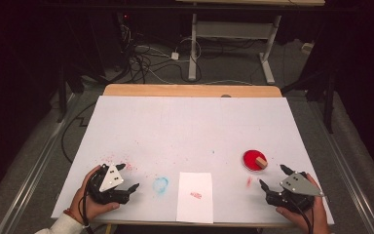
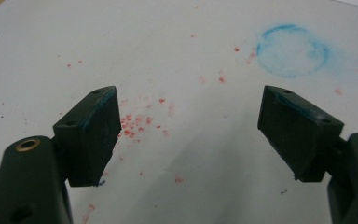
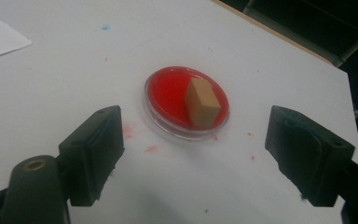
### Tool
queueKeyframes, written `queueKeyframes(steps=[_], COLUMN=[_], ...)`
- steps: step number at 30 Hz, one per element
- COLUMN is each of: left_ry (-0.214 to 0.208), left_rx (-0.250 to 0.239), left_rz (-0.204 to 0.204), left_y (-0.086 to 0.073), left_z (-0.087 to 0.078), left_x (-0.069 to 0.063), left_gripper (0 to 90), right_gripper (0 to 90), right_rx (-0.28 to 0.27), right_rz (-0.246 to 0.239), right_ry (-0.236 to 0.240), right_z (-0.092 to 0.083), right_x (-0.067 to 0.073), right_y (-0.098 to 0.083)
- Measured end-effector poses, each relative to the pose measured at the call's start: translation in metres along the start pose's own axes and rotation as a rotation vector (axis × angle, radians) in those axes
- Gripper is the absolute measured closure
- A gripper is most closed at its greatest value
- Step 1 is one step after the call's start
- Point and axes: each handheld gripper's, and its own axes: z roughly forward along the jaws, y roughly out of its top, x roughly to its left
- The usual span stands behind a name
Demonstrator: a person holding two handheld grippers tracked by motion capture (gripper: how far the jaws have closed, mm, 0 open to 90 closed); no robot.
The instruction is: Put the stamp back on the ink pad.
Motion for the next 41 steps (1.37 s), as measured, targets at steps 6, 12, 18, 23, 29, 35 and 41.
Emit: queueKeyframes(steps=[6,12,18,23,29,35,41], left_ry=[0.000,0.011,0.018,0.015,0.012,0.010,0.002], left_rx=[0.013,0.014,0.014,0.019,0.028,0.027,0.028], left_rz=[0.000,-0.001,0.009,0.021,0.020,0.011,0.020], left_y=[-0.001,-0.002,0.001,0.006,0.006,0.007,0.009], left_z=[0.002,0.000,0.001,0.005,0.008,0.010,0.012], left_x=[0.001,0.000,-0.001,-0.003,-0.001,-0.001,-0.001], left_gripper=[20.6,20.6,20.6,20.6,20.6,20.6,20.6], right_gripper=[19.5,19.5,19.5,19.5,19.5,19.5,19.5], right_rx=[-0.001,-0.003,-0.007,-0.009,-0.028,-0.015,-0.004], right_rz=[-0.006,-0.012,-0.018,-0.031,-0.028,-0.036,-0.048], right_ry=[-0.001,0.006,0.013,0.012,0.007,0.011,0.025], right_z=[0.002,0.003,0.003,-0.001,-0.003,-0.002,-0.005], right_x=[0.000,0.000,0.001,0.003,0.000,0.000,0.000], right_y=[0.001,0.002,0.002,0.000,-0.001,-0.003,-0.005])
